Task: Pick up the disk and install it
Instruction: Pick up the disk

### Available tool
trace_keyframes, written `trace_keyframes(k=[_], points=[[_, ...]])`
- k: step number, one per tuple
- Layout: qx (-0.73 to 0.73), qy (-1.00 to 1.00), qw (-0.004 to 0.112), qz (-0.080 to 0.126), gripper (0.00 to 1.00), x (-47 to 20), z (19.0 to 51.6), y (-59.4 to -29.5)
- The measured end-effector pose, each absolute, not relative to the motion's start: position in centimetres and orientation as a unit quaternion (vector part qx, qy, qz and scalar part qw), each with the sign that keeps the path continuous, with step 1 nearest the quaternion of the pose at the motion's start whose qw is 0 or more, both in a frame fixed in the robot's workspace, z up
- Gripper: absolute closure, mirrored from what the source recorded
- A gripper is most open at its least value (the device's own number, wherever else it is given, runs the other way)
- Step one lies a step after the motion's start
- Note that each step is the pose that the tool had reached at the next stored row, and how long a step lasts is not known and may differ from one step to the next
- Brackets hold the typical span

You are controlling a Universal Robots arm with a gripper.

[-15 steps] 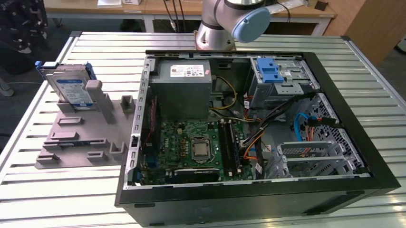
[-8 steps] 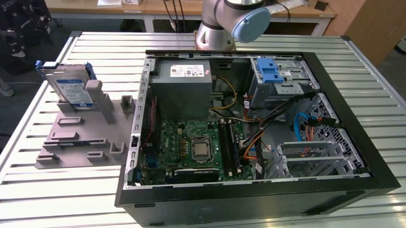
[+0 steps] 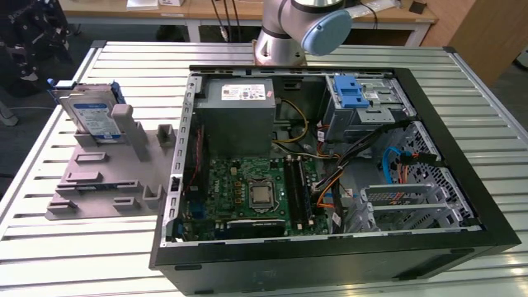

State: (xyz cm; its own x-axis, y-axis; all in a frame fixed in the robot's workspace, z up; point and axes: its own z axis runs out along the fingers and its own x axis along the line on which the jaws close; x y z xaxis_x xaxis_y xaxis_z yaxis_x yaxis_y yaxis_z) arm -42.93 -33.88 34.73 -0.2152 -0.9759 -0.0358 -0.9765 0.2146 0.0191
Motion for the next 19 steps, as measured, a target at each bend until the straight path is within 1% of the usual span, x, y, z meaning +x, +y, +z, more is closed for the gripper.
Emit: trace_keyframes(k=[8, 19], points=[[-0.664, 0.747, 0.008, 0.018, 0.29, -42.9, 33.7, -33.9], [-0.667, 0.745, 0.008, 0.018, 0.29, -43.1, 32.2, -33.9]])
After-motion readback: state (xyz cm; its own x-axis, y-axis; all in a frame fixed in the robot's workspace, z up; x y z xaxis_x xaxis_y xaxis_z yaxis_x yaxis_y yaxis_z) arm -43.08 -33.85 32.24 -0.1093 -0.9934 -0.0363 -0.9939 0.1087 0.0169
